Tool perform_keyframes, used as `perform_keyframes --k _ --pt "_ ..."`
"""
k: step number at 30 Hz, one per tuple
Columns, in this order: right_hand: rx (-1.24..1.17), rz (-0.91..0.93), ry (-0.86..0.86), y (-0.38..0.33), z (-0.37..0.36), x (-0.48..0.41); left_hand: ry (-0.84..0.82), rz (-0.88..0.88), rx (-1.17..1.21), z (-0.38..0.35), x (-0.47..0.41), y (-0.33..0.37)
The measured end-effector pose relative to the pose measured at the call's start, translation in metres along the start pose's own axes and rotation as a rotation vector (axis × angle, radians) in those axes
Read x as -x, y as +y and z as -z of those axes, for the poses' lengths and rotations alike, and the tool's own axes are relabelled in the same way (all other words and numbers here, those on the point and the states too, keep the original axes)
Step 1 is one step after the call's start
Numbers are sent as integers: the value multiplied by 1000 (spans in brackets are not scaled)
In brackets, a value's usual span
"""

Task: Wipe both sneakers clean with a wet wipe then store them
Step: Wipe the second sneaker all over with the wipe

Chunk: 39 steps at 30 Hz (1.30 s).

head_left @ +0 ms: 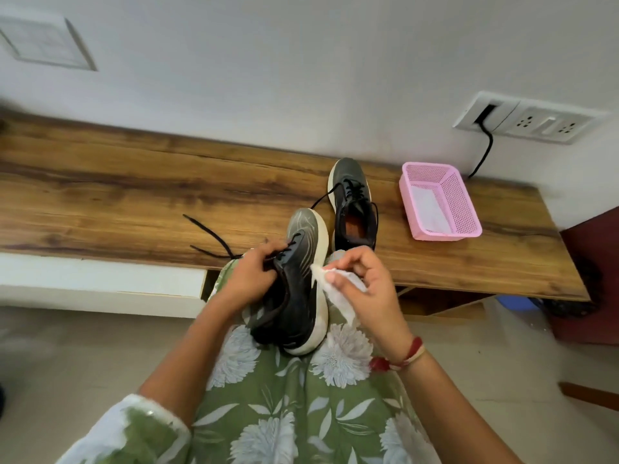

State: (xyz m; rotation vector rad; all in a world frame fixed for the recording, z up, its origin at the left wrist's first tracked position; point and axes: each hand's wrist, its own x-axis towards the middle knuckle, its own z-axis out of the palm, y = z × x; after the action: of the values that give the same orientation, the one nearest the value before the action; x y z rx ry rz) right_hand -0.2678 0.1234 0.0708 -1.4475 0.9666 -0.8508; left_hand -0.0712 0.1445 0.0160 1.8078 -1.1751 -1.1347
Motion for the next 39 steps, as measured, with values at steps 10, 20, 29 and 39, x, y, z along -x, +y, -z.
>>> perform_keyframes --k 10,20,29,39 --pt "-154 -339 355 38 11 15 -88 418 -218 -20 -21 55" --pt "190 -246 213 22 13 -56 65 306 59 -20 -27 1" --pt "984 51 -97 36 -31 -124 170 225 -213 -24 -29 0" --pt "1223 13 -143 41 -41 -103 194 209 -249 -29 -32 -7"
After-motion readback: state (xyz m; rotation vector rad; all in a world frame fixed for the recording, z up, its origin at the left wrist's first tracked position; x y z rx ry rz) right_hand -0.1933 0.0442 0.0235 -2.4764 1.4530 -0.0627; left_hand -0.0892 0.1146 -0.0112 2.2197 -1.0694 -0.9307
